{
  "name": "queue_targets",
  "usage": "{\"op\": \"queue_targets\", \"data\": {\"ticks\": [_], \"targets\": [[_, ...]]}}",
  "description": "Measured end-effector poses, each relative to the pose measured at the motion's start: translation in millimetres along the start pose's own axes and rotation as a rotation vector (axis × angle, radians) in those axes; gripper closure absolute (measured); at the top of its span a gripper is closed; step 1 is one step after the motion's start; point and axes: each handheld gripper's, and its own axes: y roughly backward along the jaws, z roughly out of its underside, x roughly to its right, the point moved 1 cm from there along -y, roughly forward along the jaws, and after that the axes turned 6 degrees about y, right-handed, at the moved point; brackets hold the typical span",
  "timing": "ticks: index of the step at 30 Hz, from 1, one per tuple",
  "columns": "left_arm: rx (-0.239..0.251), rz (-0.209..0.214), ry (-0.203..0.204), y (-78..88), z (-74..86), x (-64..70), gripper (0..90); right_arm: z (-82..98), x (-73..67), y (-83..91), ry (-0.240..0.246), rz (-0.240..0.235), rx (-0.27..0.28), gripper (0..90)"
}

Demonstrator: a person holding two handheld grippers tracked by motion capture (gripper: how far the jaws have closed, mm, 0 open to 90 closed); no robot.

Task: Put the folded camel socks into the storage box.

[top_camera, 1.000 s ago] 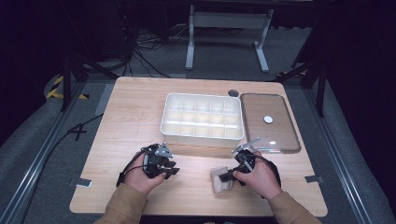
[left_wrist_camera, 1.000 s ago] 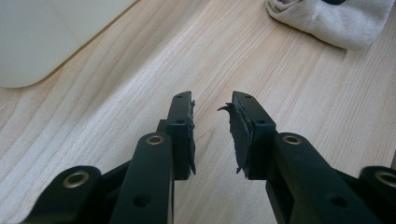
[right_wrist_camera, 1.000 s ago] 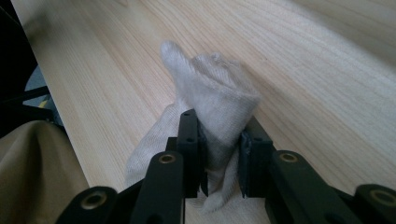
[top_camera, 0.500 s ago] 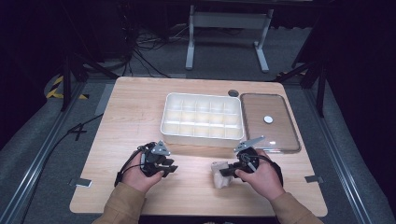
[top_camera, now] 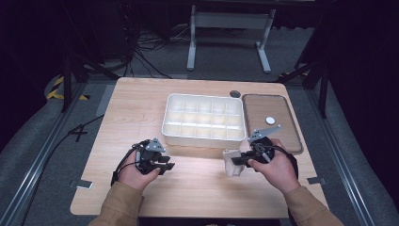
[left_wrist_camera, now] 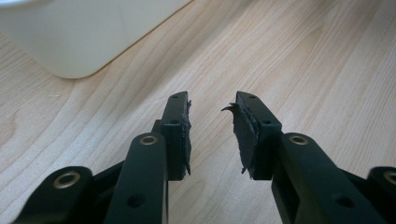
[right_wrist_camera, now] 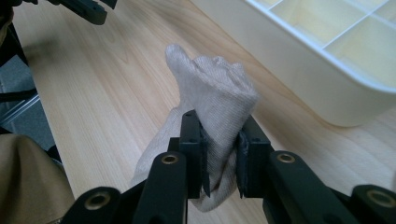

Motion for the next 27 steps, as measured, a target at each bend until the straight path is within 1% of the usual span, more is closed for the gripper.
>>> {"op": "queue_targets", "data": {"ticks": [1,2,3,4,5,9,14,15,17,19,20,21,23,24,25,27], "targets": [[-0.001,0.001,0.007,0.4,0.1,-0.6,66.1,-1.1,1.0,2.8,-0.006,0.005,0.001,75.7],[-0.001,0.001,0.006,0.6,0.2,-1.8,65.9,-2.1,3.1,5.1,0.001,0.014,0.003,75.6],[-0.002,0.002,0.013,0.9,0.3,-2.5,65.9,-3.4,4.8,8.4,-0.01,0.016,0.01,75.6],[-0.006,0.0,0.015,1.5,0.3,-3.2,65.9,-4.7,7.4,11.3,-0.008,0.023,0.017,75.6],[-0.005,0.0,0.008,1.6,0.2,-4.4,65.9,-5.8,8.9,13.6,-0.009,0.027,0.018,75.6],[0.001,-0.007,0.028,3.0,1.9,-6.4,65.1,-10.8,14.0,20.8,-0.011,0.043,0.025,75.6],[0.007,-0.03,0.046,5.8,5.4,-7.6,62.9,-18.3,21.2,26.2,0.006,0.067,0.017,75.6],[0.008,-0.036,0.04,6.9,6.1,-8.4,62.8,-20.0,22.3,27.3,0.011,0.072,0.015,75.6],[0.017,-0.041,0.051,9.0,7.6,-8.8,62.3,-23.7,25.1,29.6,0.016,0.086,0.015,75.6],[0.013,-0.042,0.049,11.0,8.1,-9.5,61.7,-26.6,27.4,31.7,0.019,0.09,0.016,75.6],[0.017,-0.046,0.064,11.4,9.2,-8.7,61.5,-27.9,28.6,32.5,0.023,0.095,0.018,75.5],[0.018,-0.052,0.059,11.9,10.3,-9.2,61.1,-29.6,29.9,33.7,0.022,0.098,0.019,75.5],[0.015,-0.061,0.069,13.2,12.4,-9.5,59.5,-32.9,33.3,36.5,0.028,0.108,0.018,75.5],[0.024,-0.069,0.065,13.6,13.3,-10.3,58.3,-35.0,35.4,37.7,0.032,0.116,0.018,75.5],[0.028,-0.073,0.081,14.1,14.5,-10.0,57.4,-36.7,37.2,38.4,0.035,0.119,0.02,75.5],[0.033,-0.073,0.081,16.0,16.3,-11.3,57.1,-40.5,40.8,39.1,0.043,0.126,0.02,75.5]]}}
